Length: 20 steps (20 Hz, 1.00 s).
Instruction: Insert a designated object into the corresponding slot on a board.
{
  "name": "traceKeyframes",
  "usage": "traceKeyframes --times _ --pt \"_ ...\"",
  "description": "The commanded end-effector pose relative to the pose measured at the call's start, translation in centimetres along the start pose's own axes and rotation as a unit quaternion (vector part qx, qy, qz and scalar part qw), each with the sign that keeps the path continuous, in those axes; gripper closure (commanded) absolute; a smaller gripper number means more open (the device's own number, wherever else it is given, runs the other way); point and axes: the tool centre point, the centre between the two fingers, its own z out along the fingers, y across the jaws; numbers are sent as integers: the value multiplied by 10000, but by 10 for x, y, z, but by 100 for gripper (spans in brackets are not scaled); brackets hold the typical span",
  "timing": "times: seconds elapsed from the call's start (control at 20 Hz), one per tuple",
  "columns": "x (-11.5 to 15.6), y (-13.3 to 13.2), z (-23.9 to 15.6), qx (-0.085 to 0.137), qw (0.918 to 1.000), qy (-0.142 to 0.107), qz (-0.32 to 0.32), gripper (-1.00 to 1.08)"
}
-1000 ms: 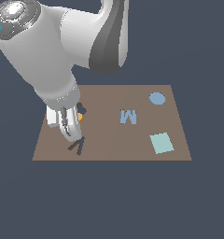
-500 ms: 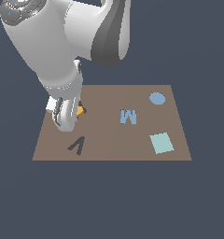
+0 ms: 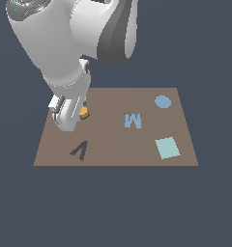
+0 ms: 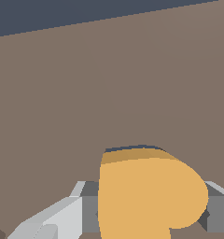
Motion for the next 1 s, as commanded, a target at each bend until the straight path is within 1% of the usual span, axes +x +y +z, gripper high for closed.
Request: traceKeyframes --times 0.0,0.45,0.5,0.95 --pt "0 1 0 2 10000 0 61 108" --pt "-1 1 10 1 10000 -6 80 108" --pt "-1 1 10 1 10000 -6 80 -92" --pt "-1 1 10 1 10000 -6 80 -92"
